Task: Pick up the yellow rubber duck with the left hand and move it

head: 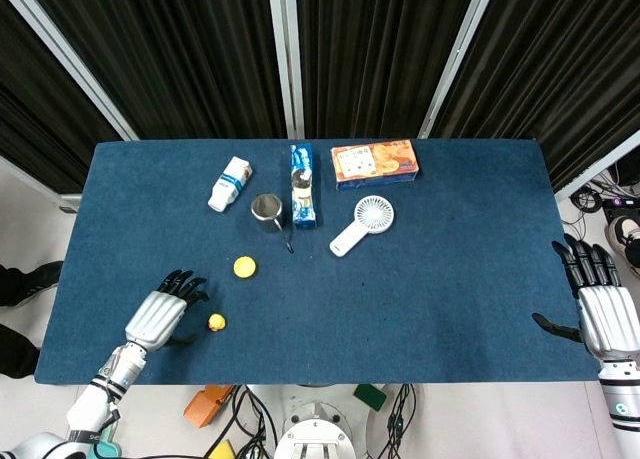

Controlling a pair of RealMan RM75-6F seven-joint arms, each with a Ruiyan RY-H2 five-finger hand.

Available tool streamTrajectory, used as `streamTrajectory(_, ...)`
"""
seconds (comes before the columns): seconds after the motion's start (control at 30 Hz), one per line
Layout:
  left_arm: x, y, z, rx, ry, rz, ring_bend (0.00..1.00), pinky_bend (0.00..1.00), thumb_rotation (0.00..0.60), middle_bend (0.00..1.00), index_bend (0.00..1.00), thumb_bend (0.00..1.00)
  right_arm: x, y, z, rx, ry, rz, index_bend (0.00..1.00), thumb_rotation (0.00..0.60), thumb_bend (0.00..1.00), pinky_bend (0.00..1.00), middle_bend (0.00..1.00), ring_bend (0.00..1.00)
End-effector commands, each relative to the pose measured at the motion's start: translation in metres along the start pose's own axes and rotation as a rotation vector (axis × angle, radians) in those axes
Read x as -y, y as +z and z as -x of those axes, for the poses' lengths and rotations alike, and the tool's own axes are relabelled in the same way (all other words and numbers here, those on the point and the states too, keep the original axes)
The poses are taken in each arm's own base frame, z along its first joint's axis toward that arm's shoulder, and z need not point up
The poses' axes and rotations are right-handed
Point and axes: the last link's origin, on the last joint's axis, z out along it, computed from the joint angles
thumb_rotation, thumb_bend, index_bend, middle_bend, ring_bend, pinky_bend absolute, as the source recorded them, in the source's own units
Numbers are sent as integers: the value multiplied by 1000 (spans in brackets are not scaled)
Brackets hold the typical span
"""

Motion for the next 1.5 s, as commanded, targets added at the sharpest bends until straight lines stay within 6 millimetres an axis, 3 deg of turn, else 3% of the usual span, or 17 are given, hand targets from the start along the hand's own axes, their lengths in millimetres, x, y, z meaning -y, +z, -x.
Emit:
streamTrajectory(0.03, -1, 2, 7, 17, 2, -1, 34, 1, 600, 110, 315, 215, 1, 0, 1, 4, 1, -2, 0, 600, 147, 60, 37, 0)
streamTrajectory(0.77, -13, 16, 17, -3, -23, 38, 33, 1, 600, 109, 396, 285, 3, -1, 3, 14, -8, 1, 0, 600, 147, 60, 36, 0)
streamTrajectory(1.1, -16, 21, 20, -11, -2, 46, 39, 1, 600, 138, 523, 397, 4, -2, 3, 13, -9, 4, 0, 600, 147, 60, 37, 0)
streamTrajectory(1.3, -16, 26, 12, -48, -43, 50, 44, 2, 600, 147, 552, 423, 3, -2, 2, 14, -12, 6, 0, 600, 147, 60, 36, 0)
streamTrajectory(1.5, -21, 51, -17, -134, -67, 57, 44, 2, 600, 147, 552, 418, 4, -1, 2, 14, -14, 2, 0, 600, 147, 60, 36, 0)
